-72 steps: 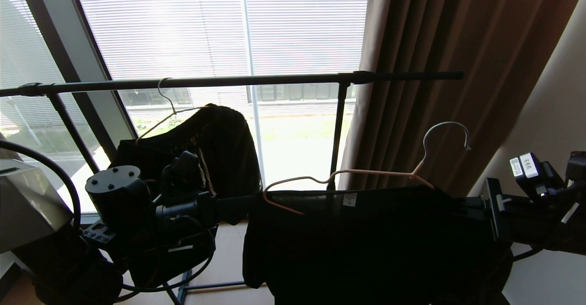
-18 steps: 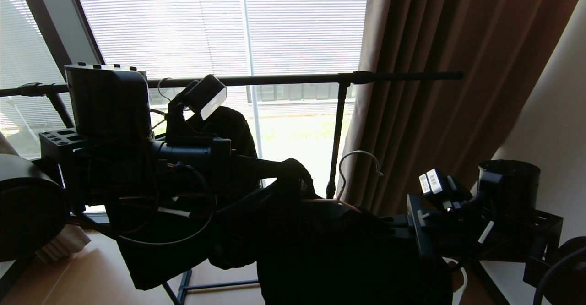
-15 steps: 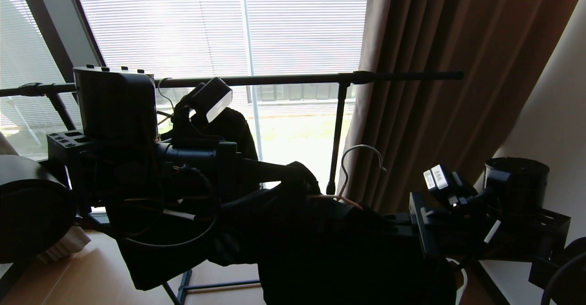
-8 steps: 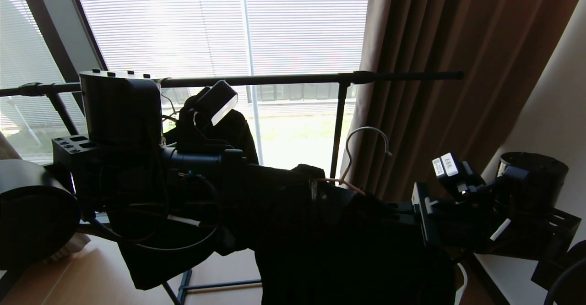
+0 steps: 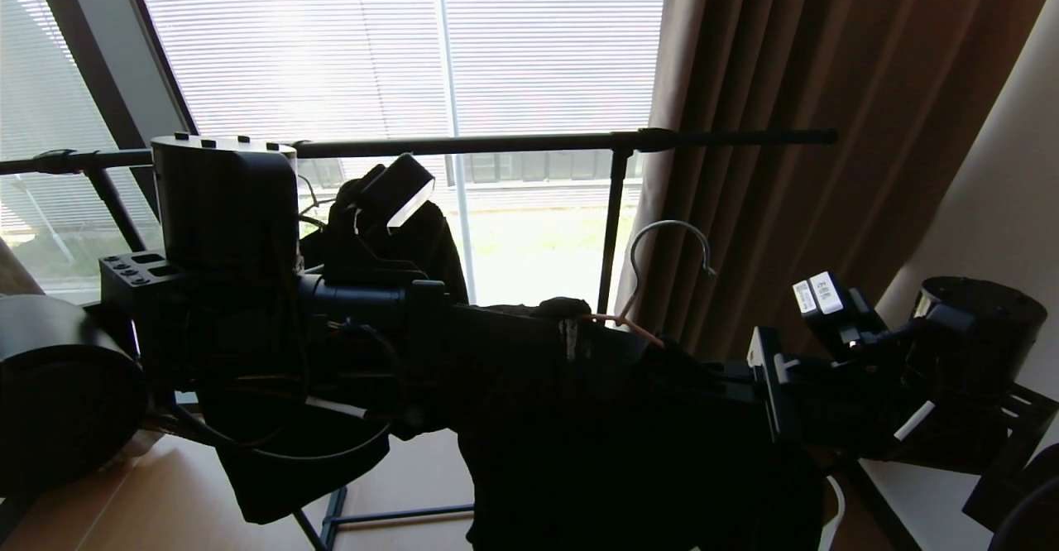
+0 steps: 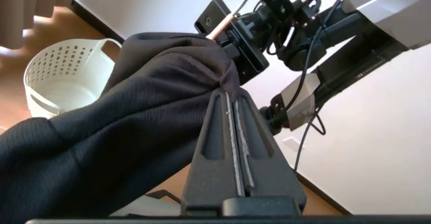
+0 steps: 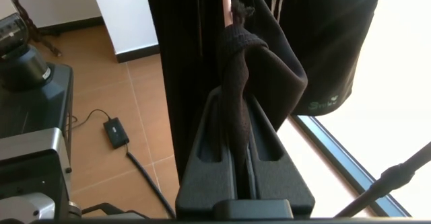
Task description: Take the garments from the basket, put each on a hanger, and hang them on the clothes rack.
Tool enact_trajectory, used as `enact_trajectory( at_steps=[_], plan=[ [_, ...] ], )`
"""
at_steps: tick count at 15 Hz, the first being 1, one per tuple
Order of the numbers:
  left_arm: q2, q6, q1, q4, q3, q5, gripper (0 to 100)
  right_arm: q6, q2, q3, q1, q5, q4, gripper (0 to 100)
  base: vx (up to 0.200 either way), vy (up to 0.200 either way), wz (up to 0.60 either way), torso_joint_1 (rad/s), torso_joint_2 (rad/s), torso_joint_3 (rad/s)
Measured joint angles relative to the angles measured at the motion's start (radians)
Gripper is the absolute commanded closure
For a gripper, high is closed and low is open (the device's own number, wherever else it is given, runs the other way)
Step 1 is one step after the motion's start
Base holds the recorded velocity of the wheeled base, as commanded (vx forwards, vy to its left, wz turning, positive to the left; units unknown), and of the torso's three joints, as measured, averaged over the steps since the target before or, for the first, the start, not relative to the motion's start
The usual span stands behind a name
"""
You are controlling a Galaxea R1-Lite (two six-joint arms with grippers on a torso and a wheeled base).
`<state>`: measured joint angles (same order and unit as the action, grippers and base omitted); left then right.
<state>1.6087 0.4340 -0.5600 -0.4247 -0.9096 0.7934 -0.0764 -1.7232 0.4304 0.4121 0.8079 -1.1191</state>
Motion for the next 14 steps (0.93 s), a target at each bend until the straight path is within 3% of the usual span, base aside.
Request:
enact_trajectory(
  at_steps=[9,11,14],
  plan=[
    [-0.070,-0.015,0.011,0.002,0.013,-0.061,0,0.000,0.007,-0.004,-0.021,0.006,-0.001,100,0.000,0.000,0.00,0.000,0.00,0.000],
    [-0.103,-0.088,0.076,0.007,0.050,-0.061,0,0.000,0.010,-0.007,-0.044,0.026,-0.001,100,0.000,0.000,0.00,0.000,0.00,0.000],
    [-0.132,-0.226,0.196,0.004,0.128,-0.046,0,0.001,0.009,-0.009,-0.106,0.137,-0.001,100,0.000,0.000,0.00,0.000,0.00,0.000]
  ],
)
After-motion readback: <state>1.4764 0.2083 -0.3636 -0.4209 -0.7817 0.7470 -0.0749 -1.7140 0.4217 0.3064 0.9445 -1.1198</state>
